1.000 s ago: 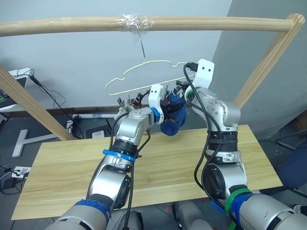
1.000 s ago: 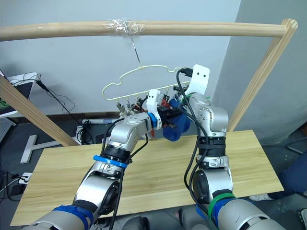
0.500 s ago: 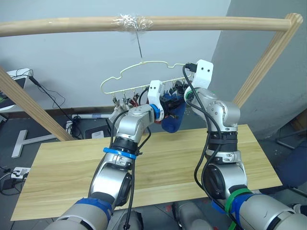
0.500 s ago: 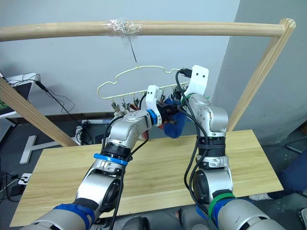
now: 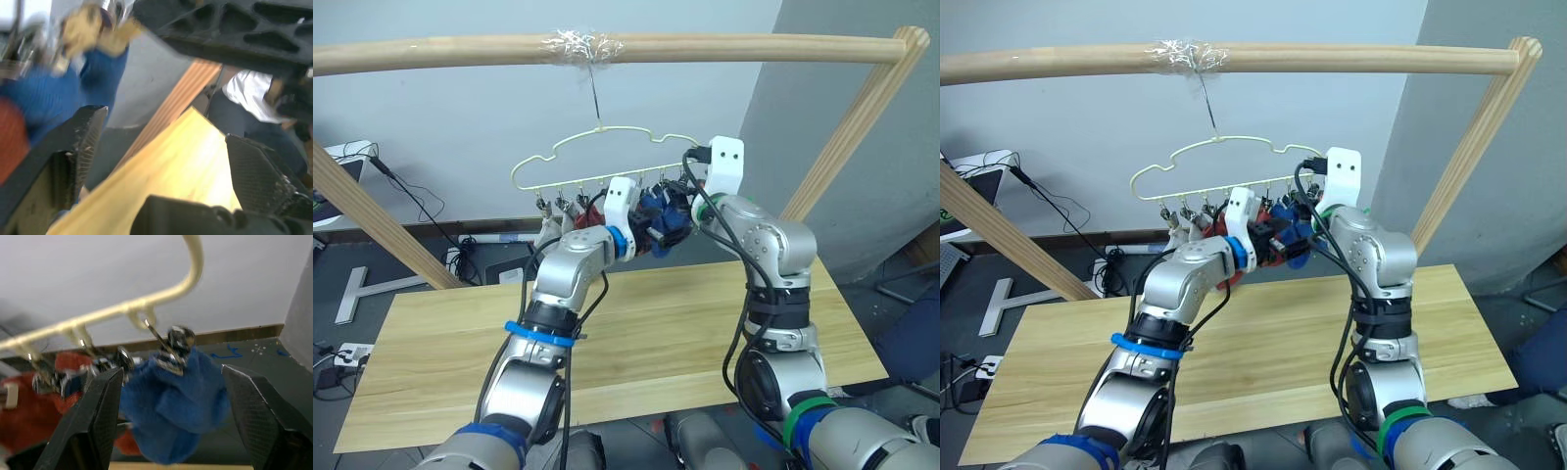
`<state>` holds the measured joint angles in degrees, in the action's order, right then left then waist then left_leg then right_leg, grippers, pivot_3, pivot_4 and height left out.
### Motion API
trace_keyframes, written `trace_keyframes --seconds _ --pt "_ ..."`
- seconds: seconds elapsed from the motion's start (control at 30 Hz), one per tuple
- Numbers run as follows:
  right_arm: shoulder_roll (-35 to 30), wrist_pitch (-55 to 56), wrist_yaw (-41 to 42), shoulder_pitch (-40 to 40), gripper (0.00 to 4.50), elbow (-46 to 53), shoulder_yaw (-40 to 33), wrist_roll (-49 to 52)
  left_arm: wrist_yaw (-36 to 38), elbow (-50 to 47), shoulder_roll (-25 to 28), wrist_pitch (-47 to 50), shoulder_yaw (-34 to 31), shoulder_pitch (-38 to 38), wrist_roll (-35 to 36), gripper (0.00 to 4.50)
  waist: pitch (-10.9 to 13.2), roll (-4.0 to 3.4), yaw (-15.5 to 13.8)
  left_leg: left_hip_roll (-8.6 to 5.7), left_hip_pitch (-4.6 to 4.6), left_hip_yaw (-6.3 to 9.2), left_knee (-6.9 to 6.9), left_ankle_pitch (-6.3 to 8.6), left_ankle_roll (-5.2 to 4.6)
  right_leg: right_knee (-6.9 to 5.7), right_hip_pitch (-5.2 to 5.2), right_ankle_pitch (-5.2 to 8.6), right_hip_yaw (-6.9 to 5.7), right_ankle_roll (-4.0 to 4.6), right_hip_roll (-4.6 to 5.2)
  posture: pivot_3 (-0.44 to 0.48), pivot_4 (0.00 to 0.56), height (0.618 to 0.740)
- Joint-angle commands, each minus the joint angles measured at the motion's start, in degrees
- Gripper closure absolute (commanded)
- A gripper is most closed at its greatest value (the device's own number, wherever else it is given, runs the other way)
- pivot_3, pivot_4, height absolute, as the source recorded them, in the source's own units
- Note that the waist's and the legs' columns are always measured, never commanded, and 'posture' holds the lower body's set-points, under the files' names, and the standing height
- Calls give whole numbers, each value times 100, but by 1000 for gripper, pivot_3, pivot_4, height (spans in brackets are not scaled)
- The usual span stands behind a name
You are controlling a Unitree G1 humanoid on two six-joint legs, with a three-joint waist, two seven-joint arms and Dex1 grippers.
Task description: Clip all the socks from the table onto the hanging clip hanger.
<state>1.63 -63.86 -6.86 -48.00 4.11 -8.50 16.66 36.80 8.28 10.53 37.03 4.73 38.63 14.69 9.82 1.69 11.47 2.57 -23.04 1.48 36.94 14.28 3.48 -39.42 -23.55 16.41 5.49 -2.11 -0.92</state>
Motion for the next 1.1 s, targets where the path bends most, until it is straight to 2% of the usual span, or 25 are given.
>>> trace_keyframes --seconds 0.03,0.13,0.3,0.5,0.77,0.93,1.1 --pt "-321 -73 338 270 1187 599 274 21 2 -1010 168 342 -35 -328 256 43 0 0 7 -1 0 0 0 0 0 -1 0 0 0 0 0 -219 129 740" --pt "-745 18 732 736 1187 990 555 32 -177 -1751 345 465 -237 -947 368 43 0 0 34 0 2 -2 1 1 0 1 2 1 3 -1 0 -224 126 740" --pt "-1362 659 1544 1625 1187 1554 1056 75 -880 -2629 411 264 -819 -1913 321 43 0 1 85 0 3 0 2 1 0 3 4 2 4 -3 0 -222 122 740" --pt "-1911 1765 2168 2813 1187 1966 1732 -270 -1361 -3240 187 -677 -1542 -3268 370 43 -4 4 112 -1 10 -4 3 1 0 4 12 2 6 -4 -1 -200 117 740" --pt "-2126 3569 2540 4028 1187 1835 1826 -662 -1678 -3692 -44 -1359 -2211 -4986 581 43 -12 18 8 -1 13 -6 8 1 0 11 16 16 8 -31 -1 -124 115 740" --pt "-2195 4194 2829 4354 1187 1537 1836 -760 -1985 -4066 -422 -1508 -2493 -5541 969 43 -23 35 -161 -1 28 -7 12 -1 -3 15 34 15 9 -31 -1 -49 121 740" --pt "-2190 4388 2947 4387 1187 1289 1854 -895 -2328 -4126 -503 -1520 -2517 -5669 961 43 -28 43 -426 -2 31 -10 14 -3 -6 16 35 12 12 -28 -3 -16 126 740"
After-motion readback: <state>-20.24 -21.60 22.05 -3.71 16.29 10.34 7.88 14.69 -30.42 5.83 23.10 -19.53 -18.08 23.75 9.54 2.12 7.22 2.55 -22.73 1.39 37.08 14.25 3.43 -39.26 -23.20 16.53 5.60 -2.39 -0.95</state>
